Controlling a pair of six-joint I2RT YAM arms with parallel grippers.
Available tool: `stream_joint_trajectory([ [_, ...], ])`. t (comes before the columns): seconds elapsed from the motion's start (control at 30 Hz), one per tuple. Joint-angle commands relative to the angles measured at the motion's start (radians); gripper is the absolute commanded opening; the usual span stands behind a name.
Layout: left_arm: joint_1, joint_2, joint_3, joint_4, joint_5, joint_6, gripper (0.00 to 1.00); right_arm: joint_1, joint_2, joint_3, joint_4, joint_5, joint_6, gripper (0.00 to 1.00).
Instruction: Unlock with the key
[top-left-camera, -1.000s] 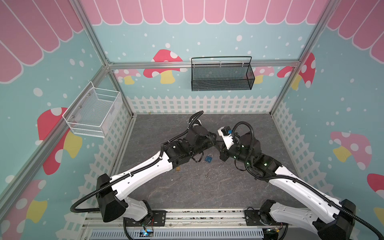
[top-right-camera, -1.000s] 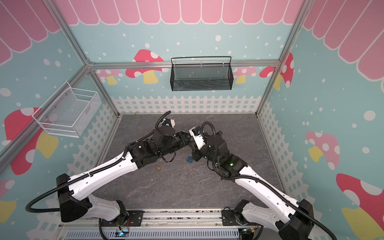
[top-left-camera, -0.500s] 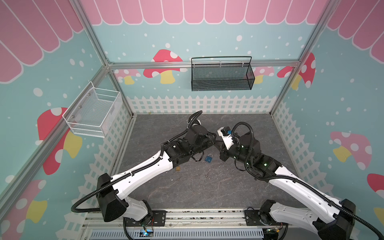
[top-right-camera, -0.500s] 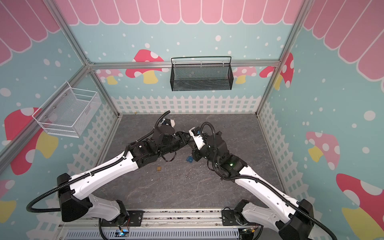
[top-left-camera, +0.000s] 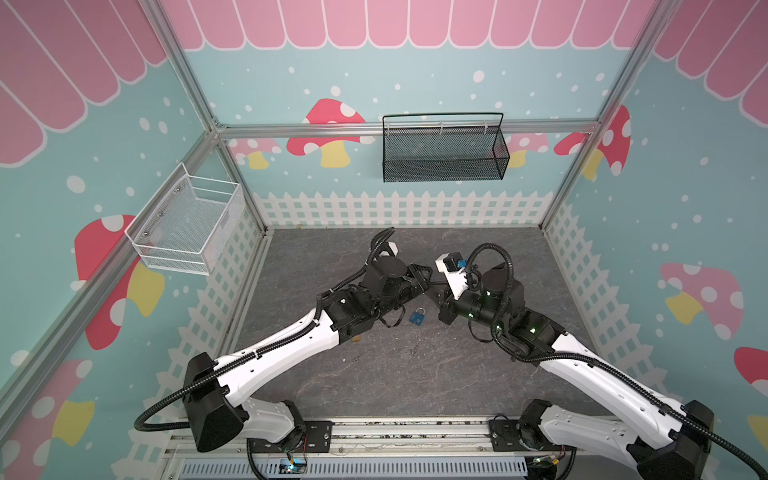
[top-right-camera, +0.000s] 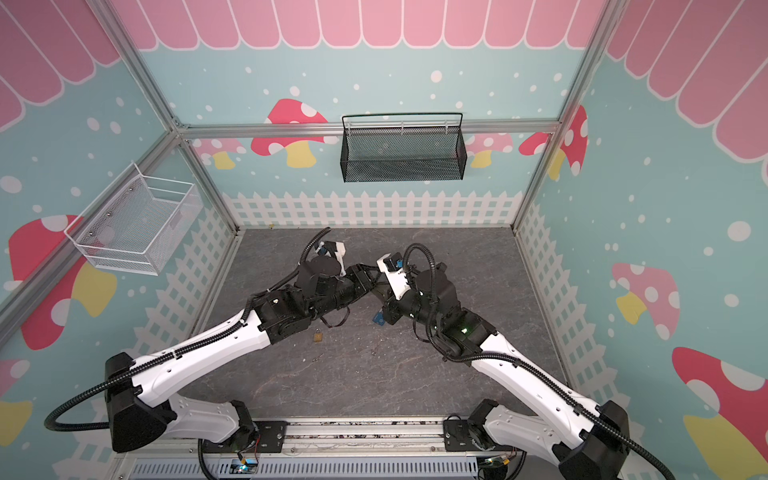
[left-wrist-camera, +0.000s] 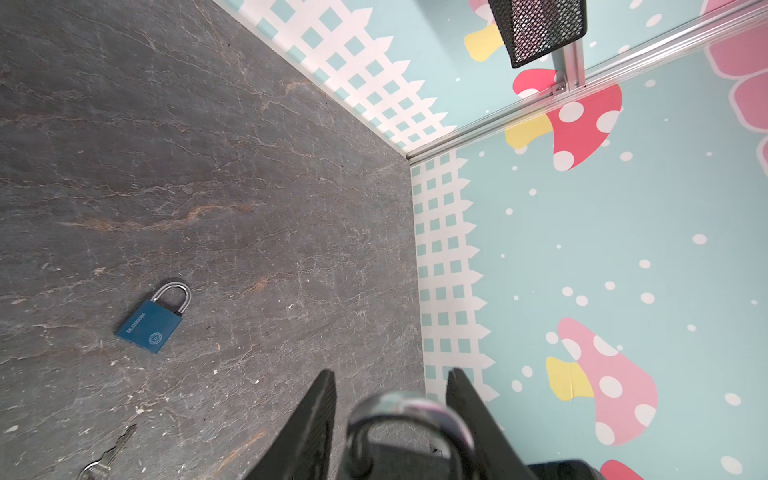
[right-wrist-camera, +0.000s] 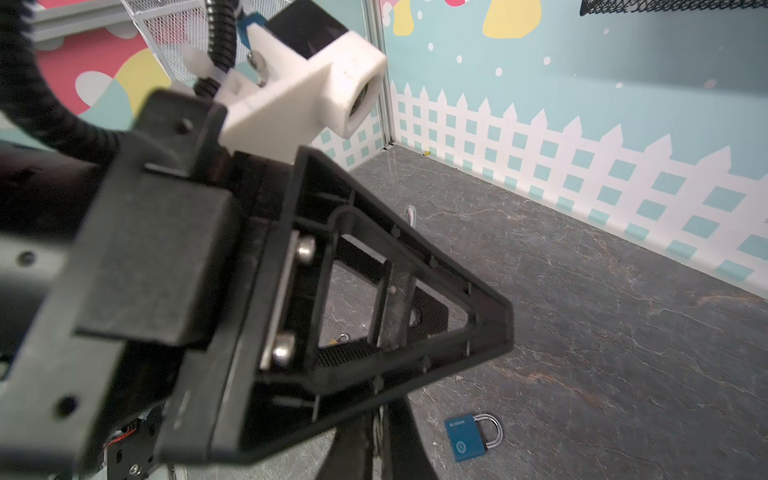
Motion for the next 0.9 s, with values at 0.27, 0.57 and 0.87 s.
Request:
stream_joint_trajectory([
  [0.27, 0.014, -0.038, -0.015, 0.01, -0.028, 0.02, 0.35, -0.004, -0.015, -0.018, 0.063, -0.022, 0.046, 0.0],
  [0.57, 0.021, -0.011, 0.02, -0.062, -0.027, 0.024, 0.43, -0.004, -0.002, 0.002, 0.021, 0.021, 0.009, 0.0],
  [0.87, 0.031, 0.035, 0.064, -0.076, 0.004, 0.019, 0.41, -0.004, 0.012, 0.02, -0.027, 0.062, -0.042, 0.0],
])
